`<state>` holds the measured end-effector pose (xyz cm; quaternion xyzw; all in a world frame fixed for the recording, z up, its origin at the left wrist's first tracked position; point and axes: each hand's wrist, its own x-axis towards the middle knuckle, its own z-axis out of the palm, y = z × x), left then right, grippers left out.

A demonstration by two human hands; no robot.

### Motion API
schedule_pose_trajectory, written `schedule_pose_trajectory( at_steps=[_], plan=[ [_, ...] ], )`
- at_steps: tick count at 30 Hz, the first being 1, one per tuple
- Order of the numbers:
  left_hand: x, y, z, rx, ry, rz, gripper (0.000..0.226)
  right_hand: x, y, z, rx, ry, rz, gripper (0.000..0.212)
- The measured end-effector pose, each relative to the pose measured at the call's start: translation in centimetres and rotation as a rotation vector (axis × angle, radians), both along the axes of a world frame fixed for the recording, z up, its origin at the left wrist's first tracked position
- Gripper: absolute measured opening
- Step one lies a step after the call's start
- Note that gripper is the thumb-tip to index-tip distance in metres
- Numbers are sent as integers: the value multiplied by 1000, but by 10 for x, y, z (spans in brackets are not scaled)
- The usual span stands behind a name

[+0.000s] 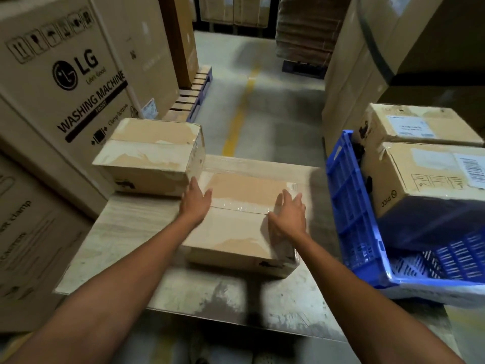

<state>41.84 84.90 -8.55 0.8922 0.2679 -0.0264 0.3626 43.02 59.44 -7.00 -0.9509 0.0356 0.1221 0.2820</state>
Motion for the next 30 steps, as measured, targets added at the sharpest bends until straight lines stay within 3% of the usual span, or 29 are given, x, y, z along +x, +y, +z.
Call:
schedule_pose_trajectory(
  at_steps=[2,4,9,14,17,30],
  plan=[
    [1,9,2,-308,-38,25,67,3,7,3,91,-7,-89,89],
    [1,14,10,-417,-102,24,63,3,12,12,179,-61,-221,89],
    [-1,23,38,-389,-263,91,66,-6,16,49,242,-153,-496,77],
    [-8,32,59,-351,-400,207,41,-18,25,70,383,-295,-535,48],
    [-21,36,58,-286,-385,216,31,-29,31,63,452,-335,-565,36],
    [-105,31,15,-148,-471,21,44,-104,34,11,341,-454,-589,36]
  ],
)
